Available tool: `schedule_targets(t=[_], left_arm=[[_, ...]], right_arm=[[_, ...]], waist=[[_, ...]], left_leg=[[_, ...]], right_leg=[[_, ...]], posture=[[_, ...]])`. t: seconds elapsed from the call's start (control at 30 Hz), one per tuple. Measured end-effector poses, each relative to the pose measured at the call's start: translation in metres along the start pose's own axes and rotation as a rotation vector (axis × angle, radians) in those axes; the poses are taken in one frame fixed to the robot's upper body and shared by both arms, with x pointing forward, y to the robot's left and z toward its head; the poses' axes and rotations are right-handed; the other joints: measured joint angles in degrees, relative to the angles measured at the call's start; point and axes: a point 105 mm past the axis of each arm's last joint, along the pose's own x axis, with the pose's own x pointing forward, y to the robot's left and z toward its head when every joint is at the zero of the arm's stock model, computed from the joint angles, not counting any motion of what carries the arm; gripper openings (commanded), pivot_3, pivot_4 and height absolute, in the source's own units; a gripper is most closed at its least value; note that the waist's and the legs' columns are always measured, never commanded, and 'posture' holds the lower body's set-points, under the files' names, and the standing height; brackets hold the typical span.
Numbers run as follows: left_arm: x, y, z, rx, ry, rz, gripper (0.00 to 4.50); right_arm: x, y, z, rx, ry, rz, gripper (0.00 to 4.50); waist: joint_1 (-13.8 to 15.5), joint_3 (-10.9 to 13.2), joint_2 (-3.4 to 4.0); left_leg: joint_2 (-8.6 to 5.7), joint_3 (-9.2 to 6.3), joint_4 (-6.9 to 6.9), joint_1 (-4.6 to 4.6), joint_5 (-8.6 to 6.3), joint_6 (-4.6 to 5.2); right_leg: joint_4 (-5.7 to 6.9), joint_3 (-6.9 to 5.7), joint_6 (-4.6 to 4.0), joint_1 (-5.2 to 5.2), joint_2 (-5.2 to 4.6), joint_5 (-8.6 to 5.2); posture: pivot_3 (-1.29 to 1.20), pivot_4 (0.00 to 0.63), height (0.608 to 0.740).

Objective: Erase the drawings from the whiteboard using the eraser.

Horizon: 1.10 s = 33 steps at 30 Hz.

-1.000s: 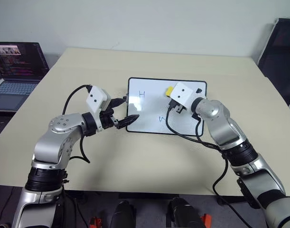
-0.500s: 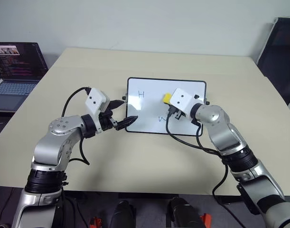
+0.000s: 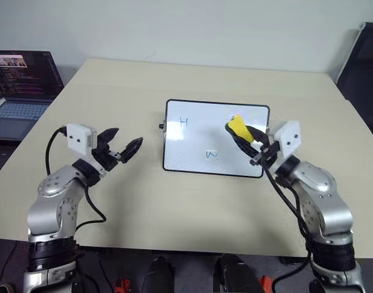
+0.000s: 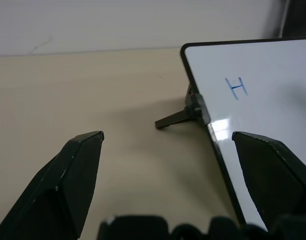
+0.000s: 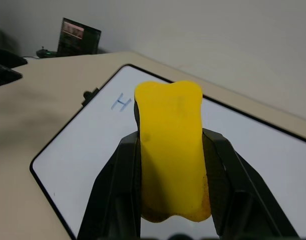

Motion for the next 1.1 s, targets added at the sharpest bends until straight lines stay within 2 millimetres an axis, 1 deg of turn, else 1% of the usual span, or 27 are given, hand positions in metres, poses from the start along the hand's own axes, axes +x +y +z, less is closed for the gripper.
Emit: schedule_targets(t=[0.1,0.13,0.23,0.37,0.47,0.67,0.83,1.1], left_arm=[[0.001,0.000,0.000,0.000,-0.003,0.007,4.50],[0.001,-0.001,0.000,0.001,-0.003,0.005,4.50],[0.005,-0.004,0.002,0.010,-0.006,-0.012,4.50],[0.007,-0.004,0.009,0.029,-0.020,-0.019,4.50],[0.008,-0.005,0.008,0.037,-0.014,-0.024,4.50],[0.010,-0.009,0.006,0.040,-0.002,-0.046,4.50],[0.009,-0.008,0.007,0.052,0.004,-0.049,4.50],[0.009,-0.009,0.008,0.061,0.005,-0.058,4.50]], right_arm=[[-0.007,0.010,-0.014,-0.016,0.039,0.024,1.31],[-0.006,0.012,-0.014,-0.019,0.039,0.032,1.31],[-0.003,0.016,-0.010,-0.037,0.015,0.046,1.31],[0.000,0.016,-0.005,-0.058,-0.008,0.042,1.31],[0.000,0.016,-0.004,-0.069,-0.013,0.044,1.31],[0.003,0.024,-0.007,-0.076,-0.009,0.074,1.31],[0.002,0.025,-0.013,-0.100,0.027,0.095,1.31],[0.002,0.029,-0.016,-0.116,0.042,0.129,1.31]], waist=[[-0.22,0.00,0.00],[-0.25,0.00,0.00],[-0.34,0.00,0.00],[-0.31,0.00,0.00],[-0.29,0.00,0.00],[-0.28,0.00,0.00],[-0.28,0.00,0.00],[-0.25,0.00,0.00]], left_leg=[[-0.01,0.01,0.11,0.03,0.04,0.02],[-0.01,0.01,0.11,0.03,0.05,0.02],[-0.01,0.00,0.12,0.03,0.08,0.05],[-0.01,-0.01,0.09,0.02,0.08,0.05],[0.00,-0.02,0.02,0.01,0.07,0.04],[0.00,-0.03,0.01,0.01,0.07,0.04],[0.00,-0.03,0.02,0.01,0.07,0.04],[0.00,-0.04,0.02,0.01,0.07,0.04]], right_leg=[[-0.01,0.03,-0.29,0.04,-0.01,-0.06],[-0.01,0.04,-0.30,0.05,-0.01,-0.04],[-0.01,0.03,-0.28,0.04,0.00,0.01],[-0.04,0.02,-0.15,0.04,0.00,0.06],[-0.05,-0.01,-0.05,0.04,0.00,0.07],[-0.04,-0.03,-0.06,0.03,0.00,0.05],[-0.04,-0.03,-0.11,0.03,0.00,0.03],[-0.03,-0.04,-0.06,0.04,0.00,0.05]], posture=[[0.00,0.150,0.740],[0.00,0.150,0.740],[0.00,0.150,0.740],[0.00,0.150,0.740],[0.00,0.150,0.740],[0.00,0.150,0.740],[0.00,0.150,0.740],[0.00,0.150,0.740]])
